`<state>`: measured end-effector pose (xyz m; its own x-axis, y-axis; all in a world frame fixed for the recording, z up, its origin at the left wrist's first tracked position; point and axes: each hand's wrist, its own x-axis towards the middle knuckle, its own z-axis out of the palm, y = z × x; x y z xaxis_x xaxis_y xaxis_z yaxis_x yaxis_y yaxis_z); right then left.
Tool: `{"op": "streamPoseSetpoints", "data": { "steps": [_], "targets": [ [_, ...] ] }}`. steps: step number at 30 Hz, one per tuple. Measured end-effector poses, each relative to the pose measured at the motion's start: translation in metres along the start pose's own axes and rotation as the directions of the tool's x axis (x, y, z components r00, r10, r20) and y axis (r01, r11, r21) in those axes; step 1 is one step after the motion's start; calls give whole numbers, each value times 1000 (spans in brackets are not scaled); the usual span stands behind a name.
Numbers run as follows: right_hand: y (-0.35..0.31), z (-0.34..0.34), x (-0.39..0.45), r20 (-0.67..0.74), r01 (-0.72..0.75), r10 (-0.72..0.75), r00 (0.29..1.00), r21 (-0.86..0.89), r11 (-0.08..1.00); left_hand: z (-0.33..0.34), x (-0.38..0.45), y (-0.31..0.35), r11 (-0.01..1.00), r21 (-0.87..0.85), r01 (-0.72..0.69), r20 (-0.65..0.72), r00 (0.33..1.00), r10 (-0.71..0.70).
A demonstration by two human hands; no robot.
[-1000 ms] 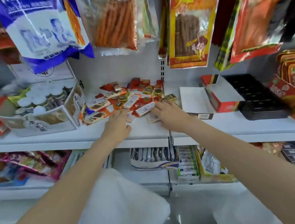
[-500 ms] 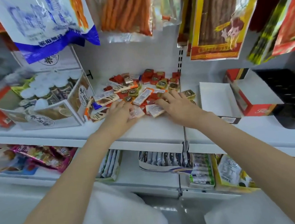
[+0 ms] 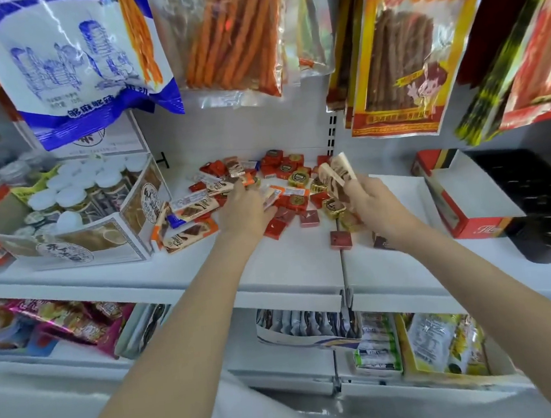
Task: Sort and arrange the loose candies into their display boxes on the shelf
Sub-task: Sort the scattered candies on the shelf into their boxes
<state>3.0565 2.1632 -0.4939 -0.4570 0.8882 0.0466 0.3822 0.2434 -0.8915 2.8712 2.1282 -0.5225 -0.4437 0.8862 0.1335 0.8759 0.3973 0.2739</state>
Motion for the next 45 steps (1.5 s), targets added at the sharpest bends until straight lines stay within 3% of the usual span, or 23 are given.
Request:
{"op": "streamPoseSetpoints", "data": {
  "steps": [2,5,7,9,10,15,17,20,22,25,28,29,31,33,34,36,38,41,45],
  "targets": [
    [0,-5,-3,41,-140,134,990,298,944,2,0,5,998,58,17,30,999,-19],
    [4,-10,-3,92,-196,173,981,449,872,-2,0,6,999,-25,27,-12,1000,-27],
    [5,-8,0,90,-243,231,969,528,814,-11,0,9,948,-302,104,-25,993,-117],
    [3,-2,3,145,-316,291,946,611,726,-19,-3,12,727,-665,169,66,984,-168],
    [1,3,3,185,-344,297,937,642,685,-20,-8,15,632,-752,187,126,982,-139],
    [-7,32,1,301,-424,299,906,647,633,-16,-28,22,541,-822,178,279,954,109],
    [-8,38,2,237,-422,364,901,679,600,-21,-33,23,526,-827,199,355,910,213],
    [-5,40,10,5,-311,421,907,680,664,-24,-33,15,572,-797,194,317,940,122],
    [-5,36,15,-71,-220,327,942,606,765,-28,-33,10,505,-819,272,321,947,11],
    [-14,31,12,90,-96,62,994,440,893,-34,-36,10,457,-829,323,384,922,45],
    [-18,32,10,195,15,-50,980,177,984,-35,-36,12,440,-837,325,394,916,71],
    [-18,34,10,180,46,-69,981,129,991,-35,-34,12,459,-828,323,387,921,50],
    [-19,35,12,134,54,-76,988,156,986,-37,-29,2,691,-694,202,237,970,-45],
    [-20,30,14,72,33,-50,996,217,976,-36,-23,-25,932,-363,5,-11,1000,-10],
    [-19,27,16,48,36,-47,998,218,975,-36,-21,-41,982,-185,-26,-15,1000,23],
    [-19,22,19,37,42,-48,998,165,985,-31,-21,-68,994,112,11,187,982,-32],
    [-18,22,19,50,29,-36,998,135,990,-24,-28,-78,974,224,34,313,944,-105],
    [-14,26,17,53,2,-10,999,149,989,-20,-38,-71,978,205,-32,246,969,-20],
    [-10,25,16,42,-17,12,999,134,991,-24,-46,-71,987,-20,-159,201,967,160]
  ]
}}
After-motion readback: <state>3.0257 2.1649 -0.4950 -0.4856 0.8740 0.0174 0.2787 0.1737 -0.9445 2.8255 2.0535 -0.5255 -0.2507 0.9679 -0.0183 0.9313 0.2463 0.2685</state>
